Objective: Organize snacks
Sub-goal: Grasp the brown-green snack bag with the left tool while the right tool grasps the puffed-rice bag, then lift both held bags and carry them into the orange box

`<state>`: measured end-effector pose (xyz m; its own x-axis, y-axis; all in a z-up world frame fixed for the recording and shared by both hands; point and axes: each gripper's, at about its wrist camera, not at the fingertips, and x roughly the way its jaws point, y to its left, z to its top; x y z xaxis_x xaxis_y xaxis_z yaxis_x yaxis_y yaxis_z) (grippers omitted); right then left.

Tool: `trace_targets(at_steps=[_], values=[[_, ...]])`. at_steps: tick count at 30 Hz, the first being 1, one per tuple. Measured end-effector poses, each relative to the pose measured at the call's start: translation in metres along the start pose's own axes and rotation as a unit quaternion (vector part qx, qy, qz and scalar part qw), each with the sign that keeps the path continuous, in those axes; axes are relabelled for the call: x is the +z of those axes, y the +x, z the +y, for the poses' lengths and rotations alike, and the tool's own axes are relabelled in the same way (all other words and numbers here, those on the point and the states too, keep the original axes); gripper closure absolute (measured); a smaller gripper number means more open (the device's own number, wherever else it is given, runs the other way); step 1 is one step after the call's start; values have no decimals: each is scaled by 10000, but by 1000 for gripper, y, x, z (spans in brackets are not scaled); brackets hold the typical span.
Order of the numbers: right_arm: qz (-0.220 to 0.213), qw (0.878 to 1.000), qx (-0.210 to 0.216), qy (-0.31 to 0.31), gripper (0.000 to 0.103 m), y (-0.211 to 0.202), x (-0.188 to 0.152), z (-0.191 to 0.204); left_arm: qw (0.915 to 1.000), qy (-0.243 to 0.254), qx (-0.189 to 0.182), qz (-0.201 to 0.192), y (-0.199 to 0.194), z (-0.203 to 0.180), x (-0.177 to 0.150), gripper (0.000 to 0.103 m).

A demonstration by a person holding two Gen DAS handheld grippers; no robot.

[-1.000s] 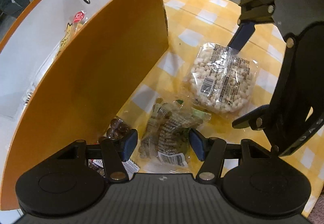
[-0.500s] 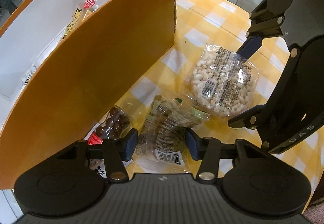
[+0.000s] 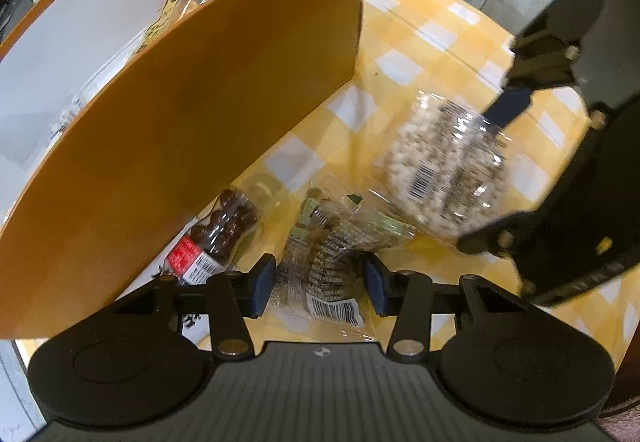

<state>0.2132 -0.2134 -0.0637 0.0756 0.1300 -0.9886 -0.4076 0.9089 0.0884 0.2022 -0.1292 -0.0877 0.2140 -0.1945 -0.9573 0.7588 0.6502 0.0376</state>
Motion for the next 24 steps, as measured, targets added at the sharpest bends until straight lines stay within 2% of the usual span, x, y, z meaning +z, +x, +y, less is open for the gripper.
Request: trace_targets(at_steps=[3,5,10,12,21,24], values=[[123,9997,47,-199,31,2,-3,5,10000,-34,-45,44,-3,2,-4,49],[45,9995,-53,-320,30,0,-4,8,10000,-45,-60,49,-4,2,-7,49],[-62,9994,-108,-328,23,2,-4,10,9999,-80,-64,37,-3,3,-9,49],[-140,9993,-210,-286,16,3,-3,11,9999,-89,-75,32,-4,4,-11,49],[-283,9994,-180,34,16,13,1,15,9999,-142,-88,-9,-6,8,-17,49],[-342,9992,-184,58,22,9,-3,17,9996,-217,-175,-14,-7,10,-19,49]])
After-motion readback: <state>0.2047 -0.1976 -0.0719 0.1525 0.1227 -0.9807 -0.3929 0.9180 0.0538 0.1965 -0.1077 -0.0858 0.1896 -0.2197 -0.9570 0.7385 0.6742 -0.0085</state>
